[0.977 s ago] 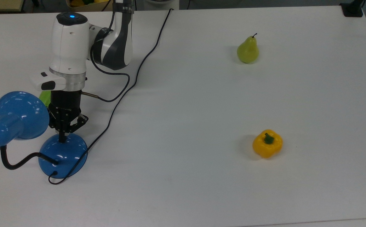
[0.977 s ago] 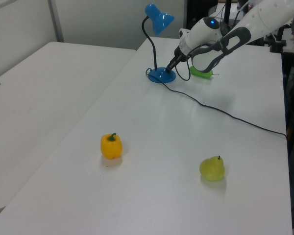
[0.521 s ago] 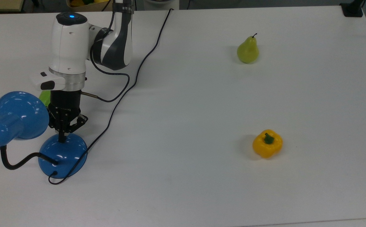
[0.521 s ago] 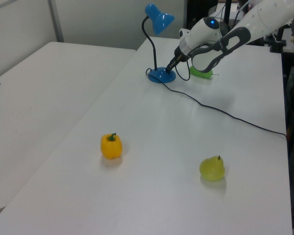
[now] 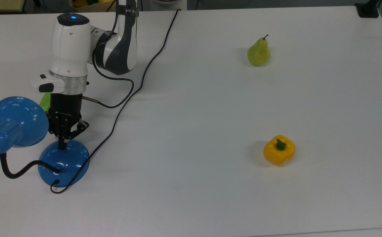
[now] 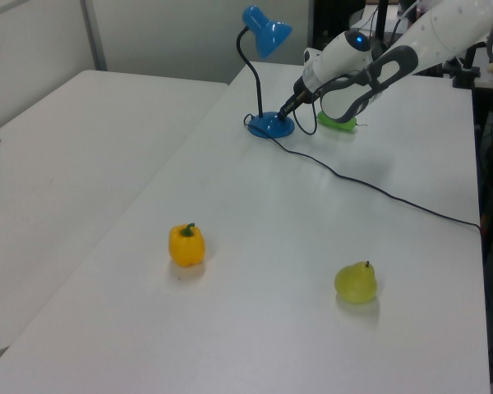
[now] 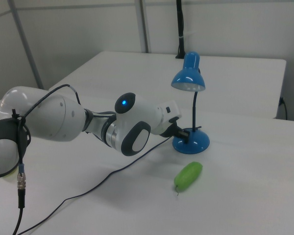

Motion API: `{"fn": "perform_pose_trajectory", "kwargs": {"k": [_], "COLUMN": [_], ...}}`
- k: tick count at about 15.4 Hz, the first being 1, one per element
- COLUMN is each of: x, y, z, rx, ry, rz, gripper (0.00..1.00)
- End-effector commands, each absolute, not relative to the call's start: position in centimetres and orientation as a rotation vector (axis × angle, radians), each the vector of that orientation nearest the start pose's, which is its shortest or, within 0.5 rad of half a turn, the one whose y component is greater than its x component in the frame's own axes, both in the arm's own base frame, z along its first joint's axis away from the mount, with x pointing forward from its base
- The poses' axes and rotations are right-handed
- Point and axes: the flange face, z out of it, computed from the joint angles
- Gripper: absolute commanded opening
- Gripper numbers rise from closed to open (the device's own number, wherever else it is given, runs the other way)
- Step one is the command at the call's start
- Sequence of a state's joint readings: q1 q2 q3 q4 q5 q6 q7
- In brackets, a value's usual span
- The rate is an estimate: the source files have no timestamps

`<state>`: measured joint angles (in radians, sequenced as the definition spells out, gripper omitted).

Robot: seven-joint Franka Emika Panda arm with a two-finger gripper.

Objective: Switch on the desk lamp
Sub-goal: 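Lower the gripper fingertips onto the switch on the lamp base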

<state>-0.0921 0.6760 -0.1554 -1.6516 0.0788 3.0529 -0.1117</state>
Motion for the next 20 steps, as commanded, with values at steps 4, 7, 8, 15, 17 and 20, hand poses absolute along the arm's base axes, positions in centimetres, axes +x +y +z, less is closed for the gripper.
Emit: {"fn": "perform_pose_trajectory", "kwargs": {"k": [4, 7, 8, 15, 17, 20], "x": [71.4, 71.4, 71.4, 71.1, 71.1, 70.9], "y": [-16.5, -16.5, -16.5, -16.5, -16.5, -16.3], "z": [28.6, 28.5, 28.3, 27.4, 27.1, 26.0], "rx": [-3.077, -3.045, -3.044, -3.05, -3.05, -3.019], "ry": [0.254, 0.31, 0.314, 0.318, 0.318, 0.339], "rz": [-1.143, -1.136, -1.133, -1.112, -1.101, -1.066], "gripper": [0.0, 0.0, 0.0, 0.0, 0.0, 0.0]}}
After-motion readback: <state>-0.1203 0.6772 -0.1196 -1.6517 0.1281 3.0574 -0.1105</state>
